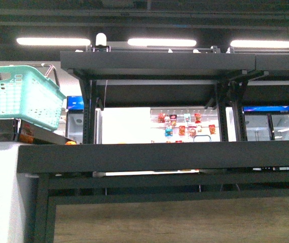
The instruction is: Pick lemon from shelf
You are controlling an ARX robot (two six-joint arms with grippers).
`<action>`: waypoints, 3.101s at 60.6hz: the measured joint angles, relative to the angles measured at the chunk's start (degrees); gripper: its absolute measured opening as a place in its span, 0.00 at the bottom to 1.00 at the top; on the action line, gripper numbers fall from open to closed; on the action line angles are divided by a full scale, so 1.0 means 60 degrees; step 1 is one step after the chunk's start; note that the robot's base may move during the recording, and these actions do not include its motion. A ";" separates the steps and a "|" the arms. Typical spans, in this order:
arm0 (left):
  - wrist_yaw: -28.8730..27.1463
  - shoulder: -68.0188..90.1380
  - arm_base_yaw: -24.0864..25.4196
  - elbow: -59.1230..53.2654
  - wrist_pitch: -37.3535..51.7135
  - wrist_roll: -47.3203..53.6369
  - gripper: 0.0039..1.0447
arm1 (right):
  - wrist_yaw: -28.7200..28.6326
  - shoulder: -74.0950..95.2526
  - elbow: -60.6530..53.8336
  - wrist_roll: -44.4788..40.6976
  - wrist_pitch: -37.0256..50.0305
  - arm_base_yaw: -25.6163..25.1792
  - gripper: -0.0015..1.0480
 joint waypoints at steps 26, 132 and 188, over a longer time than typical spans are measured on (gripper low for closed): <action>0.0000 0.0000 0.0000 0.0000 0.0000 0.0000 0.93 | 0.0000 0.0000 0.0000 0.0000 0.0000 0.0000 0.98; 0.0004 0.0000 0.0000 0.0000 0.0000 0.0000 0.93 | 0.0000 0.0011 0.0000 0.0000 0.0000 0.0000 0.98; 0.0000 -0.0004 0.0000 0.0000 0.0000 0.0007 0.93 | 0.0000 0.0011 0.0000 0.0022 0.0000 0.0000 0.98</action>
